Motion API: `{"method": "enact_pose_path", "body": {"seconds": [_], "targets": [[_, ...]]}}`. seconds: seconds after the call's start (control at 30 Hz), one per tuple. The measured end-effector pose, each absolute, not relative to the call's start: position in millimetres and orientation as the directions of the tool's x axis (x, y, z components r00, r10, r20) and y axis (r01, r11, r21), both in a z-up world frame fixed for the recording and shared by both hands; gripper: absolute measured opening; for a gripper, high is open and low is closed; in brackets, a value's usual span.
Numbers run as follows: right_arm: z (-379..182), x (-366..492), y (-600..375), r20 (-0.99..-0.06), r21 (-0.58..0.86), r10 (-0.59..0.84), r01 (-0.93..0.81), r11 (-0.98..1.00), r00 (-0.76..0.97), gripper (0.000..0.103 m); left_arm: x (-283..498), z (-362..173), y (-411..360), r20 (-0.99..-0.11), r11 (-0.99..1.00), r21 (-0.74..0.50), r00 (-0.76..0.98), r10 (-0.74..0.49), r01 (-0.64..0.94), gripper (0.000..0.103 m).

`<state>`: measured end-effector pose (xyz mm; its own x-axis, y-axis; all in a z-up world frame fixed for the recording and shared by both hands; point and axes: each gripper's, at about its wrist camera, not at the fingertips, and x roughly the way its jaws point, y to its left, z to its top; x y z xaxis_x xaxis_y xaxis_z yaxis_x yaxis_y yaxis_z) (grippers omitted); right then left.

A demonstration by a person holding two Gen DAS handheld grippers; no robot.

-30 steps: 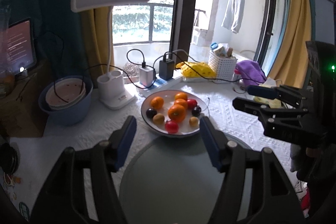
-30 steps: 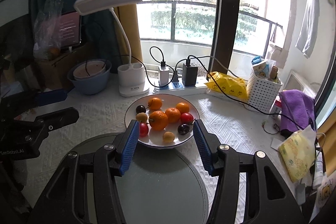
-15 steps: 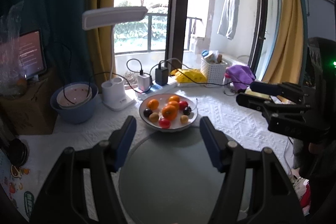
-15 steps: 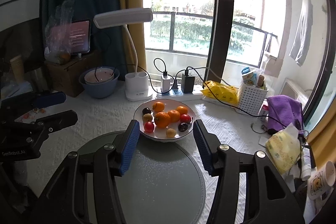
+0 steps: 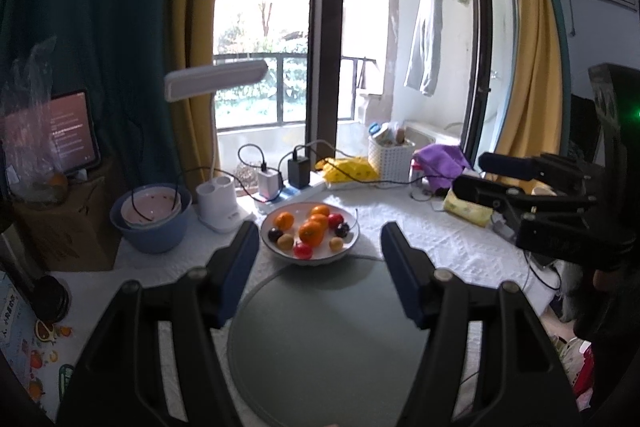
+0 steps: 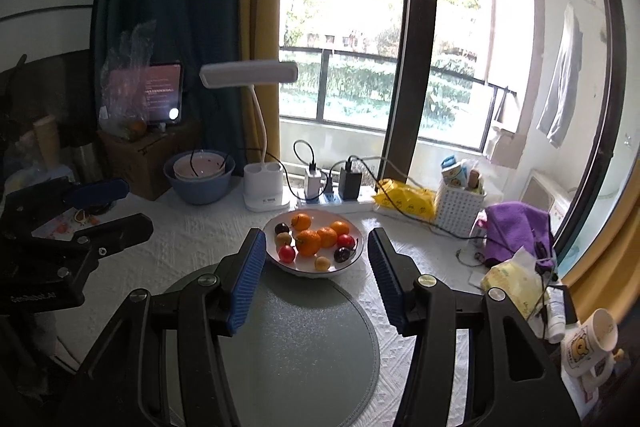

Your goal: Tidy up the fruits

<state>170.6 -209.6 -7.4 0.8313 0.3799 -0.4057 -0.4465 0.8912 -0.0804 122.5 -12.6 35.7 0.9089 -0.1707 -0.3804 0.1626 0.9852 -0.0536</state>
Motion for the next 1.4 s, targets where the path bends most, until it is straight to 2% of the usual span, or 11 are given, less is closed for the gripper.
{"method": "enact_pose_path", "body": {"seconds": [0.43,0.93,0.97,1.0,1.07,1.27,1.4], "targets": [[28.1,112.0,-219.1,-0.312,-0.125,0.375,-0.429,0.894,0.873,0.056,71.4,70.3,-16.5,-0.282,0.983,-0.055,0.942,-0.183,0.175,0.065],[57.7,45.0,-232.7,-0.203,-0.161,0.357,-0.391,0.906,0.912,0.057,15.4,97.7,-21.8,-0.210,0.980,-0.046,0.958,-0.197,0.192,0.066],[60.0,39.4,-234.2,-0.192,-0.158,0.358,-0.388,0.908,0.914,0.057,10.9,99.7,-22.5,-0.202,0.981,-0.039,0.960,-0.196,0.192,0.069],[61.1,36.4,-235.0,-0.185,-0.156,0.354,-0.383,0.910,0.917,0.058,8.0,100.9,-22.9,-0.195,0.981,-0.035,0.961,-0.196,0.193,0.080],[62.3,28.9,-237.7,-0.170,-0.144,0.348,-0.373,0.917,0.922,0.063,-0.4,103.0,-21.8,-0.171,0.978,-0.045,0.963,-0.208,0.203,0.089],[63.6,4.1,-240.3,-0.106,-0.128,0.332,-0.344,0.930,0.937,0.065,-20.8,104.8,-24.3,-0.122,0.975,-0.038,0.967,-0.223,0.220,0.090],[61.1,-7.3,-243.1,-0.064,-0.066,0.332,-0.336,0.940,0.941,0.065,-32.3,104.7,-28.6,-0.094,0.974,-0.014,0.969,-0.226,0.226,0.090]]}}
